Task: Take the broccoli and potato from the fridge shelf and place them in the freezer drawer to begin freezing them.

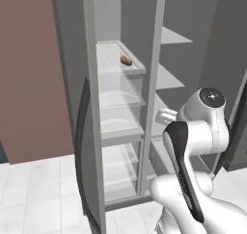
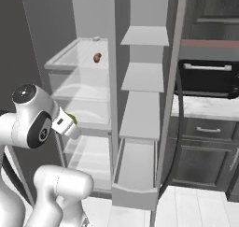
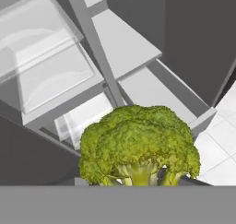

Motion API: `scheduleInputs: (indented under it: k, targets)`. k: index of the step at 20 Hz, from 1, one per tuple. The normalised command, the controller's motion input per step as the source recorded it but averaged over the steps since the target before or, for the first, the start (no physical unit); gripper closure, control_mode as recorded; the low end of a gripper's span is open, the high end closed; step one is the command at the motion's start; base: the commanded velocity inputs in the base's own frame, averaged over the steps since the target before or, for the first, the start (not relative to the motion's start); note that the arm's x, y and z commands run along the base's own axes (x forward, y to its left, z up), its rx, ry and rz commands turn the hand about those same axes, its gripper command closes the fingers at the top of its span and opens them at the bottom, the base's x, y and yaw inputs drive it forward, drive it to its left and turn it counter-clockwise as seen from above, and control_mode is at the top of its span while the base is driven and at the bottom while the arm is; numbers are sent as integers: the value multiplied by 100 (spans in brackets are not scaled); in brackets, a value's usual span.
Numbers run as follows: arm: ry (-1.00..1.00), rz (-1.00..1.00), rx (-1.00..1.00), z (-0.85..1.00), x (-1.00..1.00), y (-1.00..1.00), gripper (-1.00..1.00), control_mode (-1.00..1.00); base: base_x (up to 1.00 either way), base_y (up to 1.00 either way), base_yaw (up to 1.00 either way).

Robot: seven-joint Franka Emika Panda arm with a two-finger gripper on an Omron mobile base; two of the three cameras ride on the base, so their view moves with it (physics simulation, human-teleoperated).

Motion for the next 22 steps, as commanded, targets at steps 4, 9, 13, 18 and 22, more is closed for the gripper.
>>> scheduleInputs:
  k: [4,9,13,18,22]
  targets:
    - [0,0,0,0,0,0,100,100,-10,-41,-12]
    - [17,-11,3,-67,3,-41,100,-100,0,-7,-3]
    - [29,-13,9,-88,36,-75,100,-100,0,0,0]
    - [29,-10,3,-78,59,-59,100,-100,0,0,0]
    - [25,-5,0,-68,67,-14,100,-100,0,0,0]
